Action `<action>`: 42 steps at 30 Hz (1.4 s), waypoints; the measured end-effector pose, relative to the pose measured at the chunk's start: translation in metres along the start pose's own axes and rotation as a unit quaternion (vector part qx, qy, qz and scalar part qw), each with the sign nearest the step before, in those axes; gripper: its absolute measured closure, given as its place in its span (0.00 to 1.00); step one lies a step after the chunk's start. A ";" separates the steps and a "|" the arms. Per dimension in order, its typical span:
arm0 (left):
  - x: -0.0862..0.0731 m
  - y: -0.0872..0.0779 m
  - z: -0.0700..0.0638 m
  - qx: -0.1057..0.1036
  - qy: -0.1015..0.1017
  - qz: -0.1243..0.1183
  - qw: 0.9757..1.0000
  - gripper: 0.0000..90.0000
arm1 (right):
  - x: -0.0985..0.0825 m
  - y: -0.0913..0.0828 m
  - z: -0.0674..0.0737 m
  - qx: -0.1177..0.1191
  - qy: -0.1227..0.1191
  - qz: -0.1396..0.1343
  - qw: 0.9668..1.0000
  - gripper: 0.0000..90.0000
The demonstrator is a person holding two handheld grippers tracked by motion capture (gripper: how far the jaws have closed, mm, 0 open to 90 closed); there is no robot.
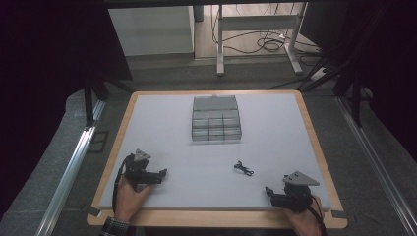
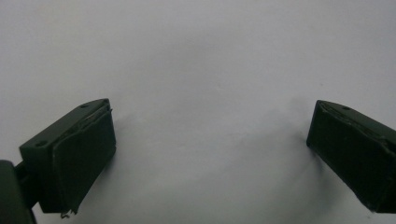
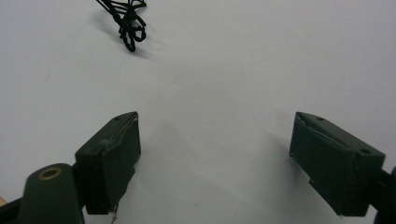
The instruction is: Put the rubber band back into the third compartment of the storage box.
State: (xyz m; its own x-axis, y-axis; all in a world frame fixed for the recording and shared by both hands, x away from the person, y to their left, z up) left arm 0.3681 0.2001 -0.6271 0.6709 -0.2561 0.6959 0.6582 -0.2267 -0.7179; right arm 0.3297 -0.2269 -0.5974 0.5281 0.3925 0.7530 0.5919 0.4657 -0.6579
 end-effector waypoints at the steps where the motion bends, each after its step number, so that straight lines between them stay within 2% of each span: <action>1: 0.000 0.000 0.000 0.000 0.000 0.000 1.000 0.01 | 0.001 0.000 0.001 0.003 0.002 0.002 1.000 0.20; 10: 0.000 0.000 0.000 0.001 0.000 0.000 1.000 0.01 | 0.005 0.000 0.002 0.015 0.014 0.017 1.000 0.24; 15: 0.000 0.000 0.000 0.000 -0.001 0.000 1.000 0.01 | 0.008 -0.001 0.003 0.026 0.020 0.024 0.999 0.30; 16: 0.000 0.000 0.000 0.000 0.000 0.000 1.000 0.01 | 0.010 -0.001 0.005 0.029 0.019 0.030 0.999 0.33; 21: 0.000 0.000 0.000 0.000 0.000 0.000 1.000 0.02 | 0.015 -0.001 0.005 0.030 0.003 0.041 0.999 0.37; 27: 0.000 0.000 0.000 0.001 0.000 0.000 1.000 0.02 | 0.020 0.002 0.006 0.040 0.003 0.052 0.998 0.41; 29: 0.000 0.000 0.000 0.001 0.000 0.000 1.000 0.02 | 0.022 0.004 0.007 0.043 -0.001 0.061 0.997 0.46; 32: 0.000 0.000 0.000 0.001 0.000 -0.001 1.000 0.02 | 0.023 0.006 0.007 0.046 -0.011 0.066 0.997 0.48; 33: 0.000 0.000 0.000 0.001 0.000 0.000 1.000 0.02 | 0.022 0.008 0.008 0.055 -0.008 0.080 0.995 0.48; 42: 0.000 0.000 0.000 0.000 0.000 -0.001 1.000 0.02 | 0.029 0.012 0.012 0.065 -0.022 0.105 0.992 0.50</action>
State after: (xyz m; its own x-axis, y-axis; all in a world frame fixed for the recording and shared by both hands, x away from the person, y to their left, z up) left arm 0.3682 0.2002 -0.6270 0.6701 -0.2557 0.6968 0.6593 -0.2261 -0.7171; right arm 0.3449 -0.2003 -0.5836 0.6032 0.5241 0.6012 0.3865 0.4672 -0.7952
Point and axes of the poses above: each handheld gripper's, and its own axes: y roughly forward along the jaws, x roughly out of its top, z roughly to its left, the point moved 10 cm from there along y, roughly forward along the jaws, and after that the axes turned 7 degrees about x, right-handed, at the moved point
